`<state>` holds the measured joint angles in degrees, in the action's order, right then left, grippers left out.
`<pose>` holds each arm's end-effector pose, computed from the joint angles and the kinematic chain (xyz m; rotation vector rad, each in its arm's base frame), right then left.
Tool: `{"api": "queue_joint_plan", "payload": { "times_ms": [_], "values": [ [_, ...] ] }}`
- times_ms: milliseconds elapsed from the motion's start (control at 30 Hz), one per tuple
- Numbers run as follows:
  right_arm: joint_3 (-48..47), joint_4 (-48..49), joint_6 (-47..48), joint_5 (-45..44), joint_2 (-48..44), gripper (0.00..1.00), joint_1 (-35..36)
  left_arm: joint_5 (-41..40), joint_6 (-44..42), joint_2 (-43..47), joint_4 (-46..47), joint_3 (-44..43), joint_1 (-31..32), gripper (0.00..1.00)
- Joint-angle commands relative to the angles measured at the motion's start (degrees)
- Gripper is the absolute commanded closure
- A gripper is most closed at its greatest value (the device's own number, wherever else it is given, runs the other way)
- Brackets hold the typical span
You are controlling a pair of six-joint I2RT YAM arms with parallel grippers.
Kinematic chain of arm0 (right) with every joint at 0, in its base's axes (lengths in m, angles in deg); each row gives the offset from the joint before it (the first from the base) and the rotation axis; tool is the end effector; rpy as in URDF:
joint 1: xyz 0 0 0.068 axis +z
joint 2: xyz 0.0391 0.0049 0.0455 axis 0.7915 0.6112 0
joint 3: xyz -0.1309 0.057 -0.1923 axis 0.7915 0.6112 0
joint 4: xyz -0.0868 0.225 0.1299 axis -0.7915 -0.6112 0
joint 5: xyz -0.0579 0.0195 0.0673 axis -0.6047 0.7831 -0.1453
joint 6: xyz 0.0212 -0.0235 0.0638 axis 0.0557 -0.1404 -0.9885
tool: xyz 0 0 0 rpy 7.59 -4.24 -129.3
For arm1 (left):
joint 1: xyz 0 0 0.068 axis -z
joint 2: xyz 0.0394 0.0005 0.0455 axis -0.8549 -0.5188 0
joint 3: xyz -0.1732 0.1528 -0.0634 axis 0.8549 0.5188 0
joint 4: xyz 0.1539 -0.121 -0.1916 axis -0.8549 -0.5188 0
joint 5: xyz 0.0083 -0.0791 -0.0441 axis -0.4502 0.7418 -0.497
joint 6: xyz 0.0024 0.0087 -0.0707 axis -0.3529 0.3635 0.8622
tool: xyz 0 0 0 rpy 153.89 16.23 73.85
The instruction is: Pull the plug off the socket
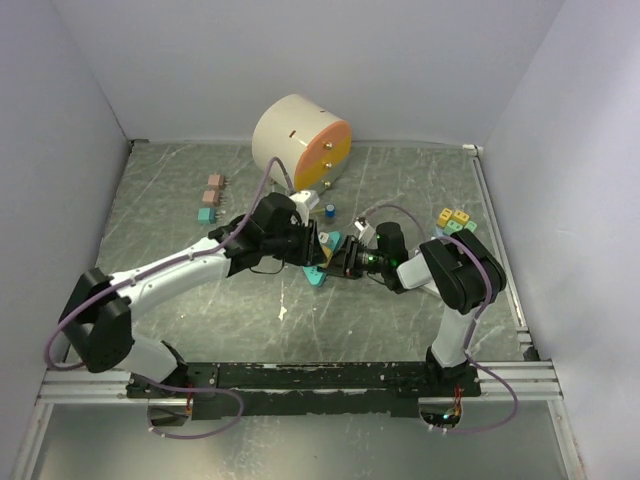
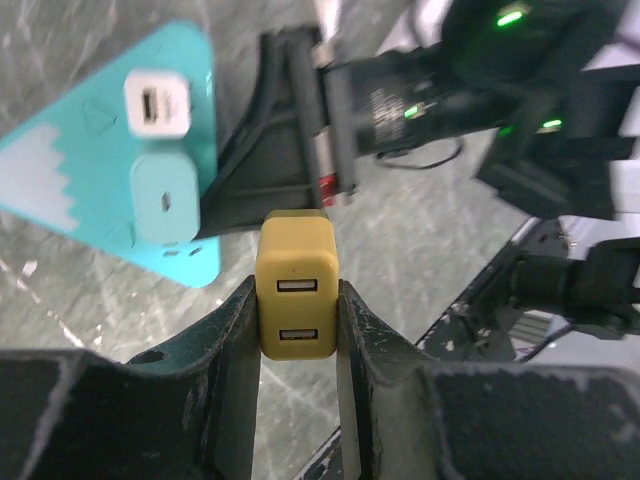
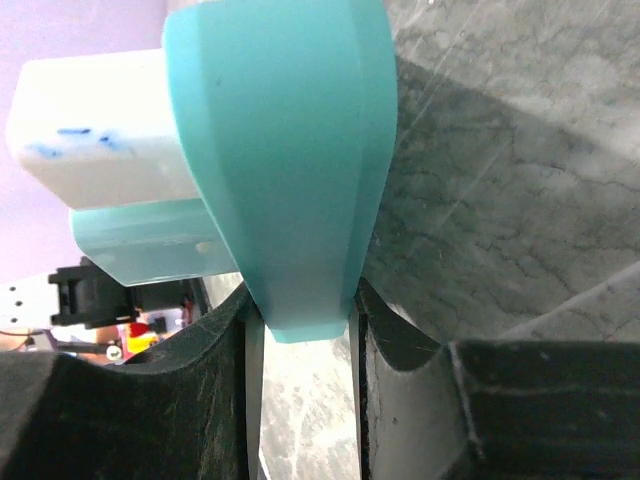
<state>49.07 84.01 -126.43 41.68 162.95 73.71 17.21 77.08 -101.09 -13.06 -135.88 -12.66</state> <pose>0.2749 0.1515 0.0439 0.0412 2.3140 1.5042 0.2439 -0.2692 0.2074 0.4075 2.3670 -0.9025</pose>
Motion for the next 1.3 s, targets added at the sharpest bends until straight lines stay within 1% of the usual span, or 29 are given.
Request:
{"api": "queue_joint_plan", "payload": {
  "times_ms": [0,67,133,167,233,400,533,600,667,733,800,933,1067,1133,1267],
  "values": [
    [0.4,-7.3,4.2,-5.3,1.3,1.00,0.2,-0.9,-2.8,3.0,-0.6,-4.4,0.5,0.93],
    [0.7,-7.5,4.6,-5.2,1.4,1.00,-0.1,-4.1,-3.4,3.8,-4.4,-5.2,-0.3,0.93],
    [0.8,-8.5,5.4,-5.2,0.8,1.00,-0.5,-2.7,-4.1,4.6,-7.8,-4.8,-3.6,0.93],
    [0.6,-9.5,6.1,-5.1,0.5,1.00,-0.6,-0.8,-4.4,4.9,-10.1,-4.2,-6.6,0.93],
    [-0.3,-11.9,8.0,-4.9,-0.4,1.00,-1.1,3.5,-4.8,6.5,-11.4,-1.4,-13.6,0.93],
    [-3.1,-18.3,15.1,-5.8,-1.8,1.00,-1.7,17.2,-4.6,11.4,-9.3,7.1,-34.9,0.93],
    [-3.3,-18.6,17.1,-6.4,-1.2,1.00,-1.9,27.6,-1.4,8.8,-5.4,12.9,-52.7,0.93],
    [-3.0,-17.4,16.7,-5.3,-0.1,1.00,-2.3,29.3,-0.8,5.4,-4.6,13.2,-57.3,0.93],
    [-3.0,-16.7,16.6,-4.6,0.7,1.00,-2.4,29.8,-1.3,1.7,-3.8,11.9,-58.7,0.93],
    [-2.9,-16.7,16.8,-4.4,0.9,1.00,-2.5,27.9,-2.6,-2.6,-4.3,9.7,-59.0,0.93],
    [-2.8,-17.0,17.2,-4.7,0.9,1.00,-2.6,26.3,-3.7,-5.3,-5.0,7.8,-59.7,0.93],
    [-2.7,-17.3,17.8,-5.3,0.8,1.00,-2.6,27.1,-4.4,-9.8,-4.1,5.5,-60.9,0.91],
    [-3.1,-16.6,17.6,-4.4,1.5,1.00,-2.6,29.7,-6.0,-15.5,-5.0,2.7,-61.6,0.83],
    [-3.1,-16.5,17.6,-4.3,1.8,1.00,-2.6,30.3,-6.1,-16.9,-4.7,2.5,-61.7,0.78],
    [-3.1,-16.2,17.6,-4.4,1.7,1.00,-2.7,28.6,-6.3,-18.2,-4.9,2.7,-61.8,0.58]
  ]
}}
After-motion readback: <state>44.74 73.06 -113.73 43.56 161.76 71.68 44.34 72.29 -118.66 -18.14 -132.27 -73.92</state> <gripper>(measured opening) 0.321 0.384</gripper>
